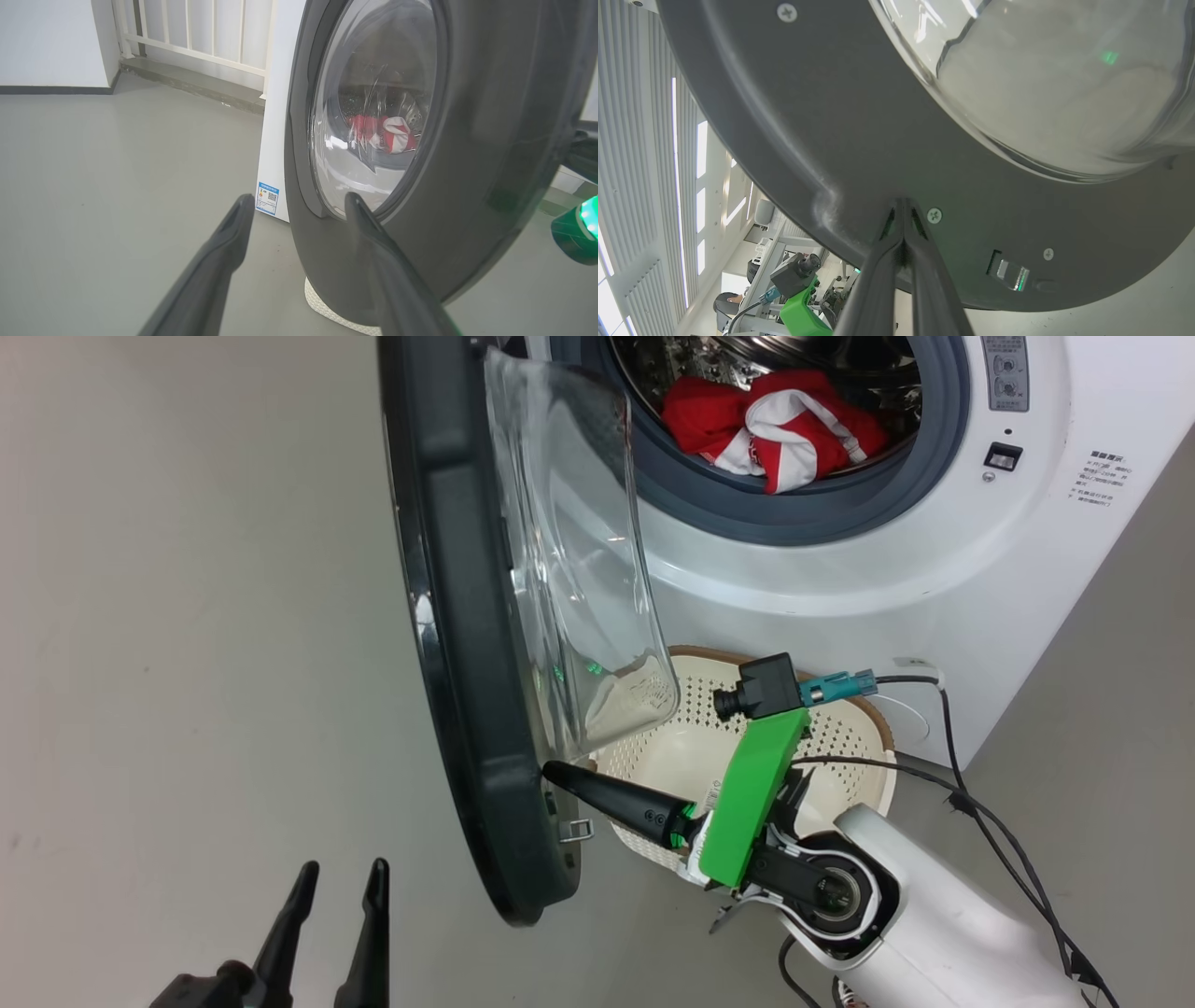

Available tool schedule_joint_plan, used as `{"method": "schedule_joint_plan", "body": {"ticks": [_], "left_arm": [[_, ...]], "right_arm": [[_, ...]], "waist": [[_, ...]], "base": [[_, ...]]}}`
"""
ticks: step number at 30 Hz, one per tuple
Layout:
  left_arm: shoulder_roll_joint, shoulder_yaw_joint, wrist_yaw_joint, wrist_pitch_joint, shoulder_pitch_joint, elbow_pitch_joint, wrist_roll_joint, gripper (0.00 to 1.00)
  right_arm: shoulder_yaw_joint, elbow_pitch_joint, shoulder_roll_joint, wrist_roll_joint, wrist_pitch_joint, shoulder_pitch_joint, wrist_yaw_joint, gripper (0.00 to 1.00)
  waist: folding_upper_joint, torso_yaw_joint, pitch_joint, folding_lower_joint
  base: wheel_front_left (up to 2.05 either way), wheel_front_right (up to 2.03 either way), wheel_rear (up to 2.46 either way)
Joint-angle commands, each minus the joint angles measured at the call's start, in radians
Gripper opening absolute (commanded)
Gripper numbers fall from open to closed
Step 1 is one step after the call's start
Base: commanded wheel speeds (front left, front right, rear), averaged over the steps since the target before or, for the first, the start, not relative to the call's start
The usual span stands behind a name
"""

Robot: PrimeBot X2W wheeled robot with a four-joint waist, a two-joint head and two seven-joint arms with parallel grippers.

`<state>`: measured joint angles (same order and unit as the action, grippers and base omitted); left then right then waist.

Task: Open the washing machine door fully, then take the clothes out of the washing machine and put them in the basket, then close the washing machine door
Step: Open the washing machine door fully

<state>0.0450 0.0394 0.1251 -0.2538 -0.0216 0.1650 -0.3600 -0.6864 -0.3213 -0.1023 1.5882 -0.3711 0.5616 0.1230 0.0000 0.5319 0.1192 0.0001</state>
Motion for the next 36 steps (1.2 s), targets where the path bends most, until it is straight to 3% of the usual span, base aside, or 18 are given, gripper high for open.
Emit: {"method": "schedule_joint_plan", "body": {"ticks": [1,4,5,6,7,8,10,25,36], "left_arm": [[0.006,-0.037,0.006,-0.008,0.01,-0.029,0.012,1.0],[0.006,-0.033,0.006,-0.008,0.009,-0.027,0.014,1.0],[0.006,-0.03,0.006,-0.008,0.008,-0.025,0.015,1.0],[0.006,-0.028,0.006,-0.008,0.008,-0.024,0.017,1.0],[0.006,-0.028,0.006,-0.008,0.008,-0.024,0.017,1.0],[0.006,-0.026,0.006,-0.008,0.007,-0.022,0.018,1.0],[0.006,-0.021,0.006,-0.008,0.007,-0.02,0.019,1.0],[0.024,0.004,0.006,-0.008,0.011,0.001,0.026,1.0],[0.025,-0.011,0.006,-0.008,0.008,0.004,0.026,1.0]], "right_arm": [[-0.01,0.028,0.035,-0.012,-0.002,0.025,0.008,0.0],[-0.009,0.026,0.03,-0.026,0.015,0.018,0.008,0.0],[-0.009,0.025,0.027,-0.03,0.022,0.014,0.008,0.08],[-0.008,0.024,0.023,-0.033,0.03,0.009,0.008,0.25],[-0.008,0.024,0.023,-0.033,0.03,0.009,0.008,0.25],[-0.008,0.025,0.019,-0.037,0.038,0.003,0.008,0.41],[-0.006,0.025,0.009,-0.041,0.056,-0.01,0.008,1.0],[-0.005,-0.021,-0.105,-0.071,0.216,-0.148,0.008,1.0],[-0.033,-0.082,-0.194,-0.176,0.459,-0.213,0.008,1.0]], "waist": [[0.0,-0.001,-0.002,-0.0001],[0.0,-0.003,-0.008,-0.0001],[0.0,-0.004,-0.01,-0.0001],[0.0,-0.005,-0.015,-0.0001],[0.0,-0.005,-0.015,-0.0001],[0.0,-0.006,-0.017,-0.0001],[0.0,-0.007,-0.022,-0.0001],[0.0,-0.047,-0.054,-0.0001],[0.0,-0.079,-0.063,-0.0001]], "base": [[0.0,0.0,0.0],[0.0,0.0,0.0],[0.0,0.0,0.0],[0.0,0.0,0.0],[0.0,0.0,0.0],[0.0,0.0,0.0],[0.0,0.0,0.0],[0.0,0.0,0.0],[0.0,0.0,0.0]]}}
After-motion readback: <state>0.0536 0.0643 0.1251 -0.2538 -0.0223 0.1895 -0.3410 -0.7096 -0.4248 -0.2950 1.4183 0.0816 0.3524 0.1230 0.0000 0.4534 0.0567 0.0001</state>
